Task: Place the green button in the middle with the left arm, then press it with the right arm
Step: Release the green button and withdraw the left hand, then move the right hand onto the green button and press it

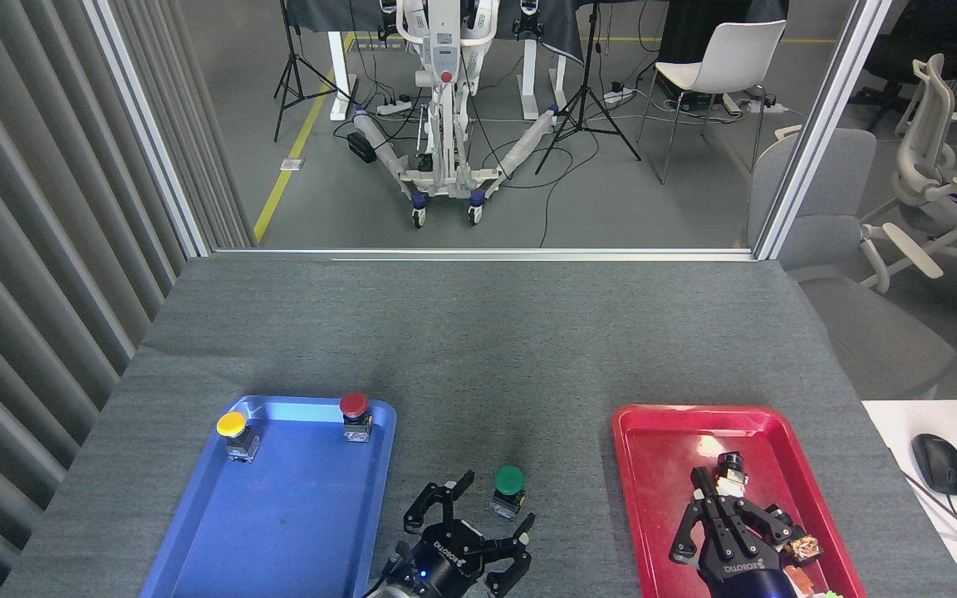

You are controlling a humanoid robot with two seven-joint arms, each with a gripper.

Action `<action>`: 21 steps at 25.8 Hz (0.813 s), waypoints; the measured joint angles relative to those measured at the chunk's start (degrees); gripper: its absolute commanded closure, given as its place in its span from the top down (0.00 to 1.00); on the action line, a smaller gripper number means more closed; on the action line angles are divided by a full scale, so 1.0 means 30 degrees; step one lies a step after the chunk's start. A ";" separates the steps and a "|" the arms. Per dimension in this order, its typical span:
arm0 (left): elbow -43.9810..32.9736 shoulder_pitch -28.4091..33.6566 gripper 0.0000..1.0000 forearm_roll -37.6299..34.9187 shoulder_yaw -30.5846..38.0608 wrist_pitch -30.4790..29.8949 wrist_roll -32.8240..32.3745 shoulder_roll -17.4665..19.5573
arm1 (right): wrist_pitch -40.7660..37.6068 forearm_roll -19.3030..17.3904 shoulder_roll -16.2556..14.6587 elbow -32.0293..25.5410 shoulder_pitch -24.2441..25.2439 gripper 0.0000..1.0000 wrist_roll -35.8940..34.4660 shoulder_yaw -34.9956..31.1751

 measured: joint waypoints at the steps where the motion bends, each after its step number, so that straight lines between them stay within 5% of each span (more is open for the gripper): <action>1: -0.1062 0.0522 0.99 0.0066 0.0139 0.0301 -0.0084 0.0450 | -0.0113 0.0016 0.0027 -0.0001 -0.0001 0.00 0.0000 0.0056; 6: -0.5950 0.3752 0.99 0.0394 0.1755 0.1594 -0.0528 0.2087 | -0.0324 0.0145 0.0287 0.0000 -0.0650 0.00 0.0094 0.1215; 12: -1.0265 0.7313 0.99 0.2124 0.7545 0.1787 -0.0685 0.2449 | 0.0132 0.0732 0.0902 0.0357 -0.2233 0.00 0.1495 0.3317; 16: -1.1362 0.8326 0.99 0.3502 1.0256 0.1370 -0.0849 0.2643 | 0.0903 0.2185 0.2118 0.1559 -0.3087 0.00 0.1962 0.4934; 21: -1.1281 0.8391 0.99 0.3884 1.1001 0.1164 -0.1535 0.2946 | 0.1602 0.3167 0.3022 0.3567 -0.3509 0.00 0.2046 0.6153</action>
